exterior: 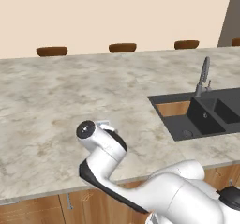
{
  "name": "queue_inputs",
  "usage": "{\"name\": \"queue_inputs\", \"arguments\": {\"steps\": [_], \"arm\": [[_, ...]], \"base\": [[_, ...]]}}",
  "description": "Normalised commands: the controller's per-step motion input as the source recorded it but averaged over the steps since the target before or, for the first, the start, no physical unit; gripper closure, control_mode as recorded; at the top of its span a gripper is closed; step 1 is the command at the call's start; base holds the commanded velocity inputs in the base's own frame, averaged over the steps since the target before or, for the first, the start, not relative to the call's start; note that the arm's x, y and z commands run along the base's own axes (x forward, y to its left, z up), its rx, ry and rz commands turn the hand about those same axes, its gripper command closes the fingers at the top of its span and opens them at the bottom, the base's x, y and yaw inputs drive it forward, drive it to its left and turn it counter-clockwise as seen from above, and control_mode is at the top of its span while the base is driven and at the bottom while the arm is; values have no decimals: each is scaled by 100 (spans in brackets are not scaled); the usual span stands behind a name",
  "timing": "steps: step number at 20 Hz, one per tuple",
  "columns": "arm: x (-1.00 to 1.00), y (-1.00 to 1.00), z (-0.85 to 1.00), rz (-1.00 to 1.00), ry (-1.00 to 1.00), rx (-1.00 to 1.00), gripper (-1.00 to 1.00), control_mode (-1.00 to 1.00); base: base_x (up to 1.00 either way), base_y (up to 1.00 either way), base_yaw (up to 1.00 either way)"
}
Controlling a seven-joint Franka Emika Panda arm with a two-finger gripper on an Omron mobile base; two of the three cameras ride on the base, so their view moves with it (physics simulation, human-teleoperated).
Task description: The ice cube tray has been filled with water. Take the tray and place it in the freezer to make ice. Close the freezer door after placing the tray.
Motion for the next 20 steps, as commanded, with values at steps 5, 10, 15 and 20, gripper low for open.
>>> {"name": "queue_inputs", "arguments": {"steps": [5,10,15,20], "arm": [[2,3,-20,0,-25,-1,-100,-100],[5,0,-3,0,-4,0,-100,-100],[23,0,0,0,0,0,-100,-100],[33,2,-10,0,0,0,-100,-100]], "base": [[0,0,0],[0,0,0],[0,0,0],[0,0,0]]}}
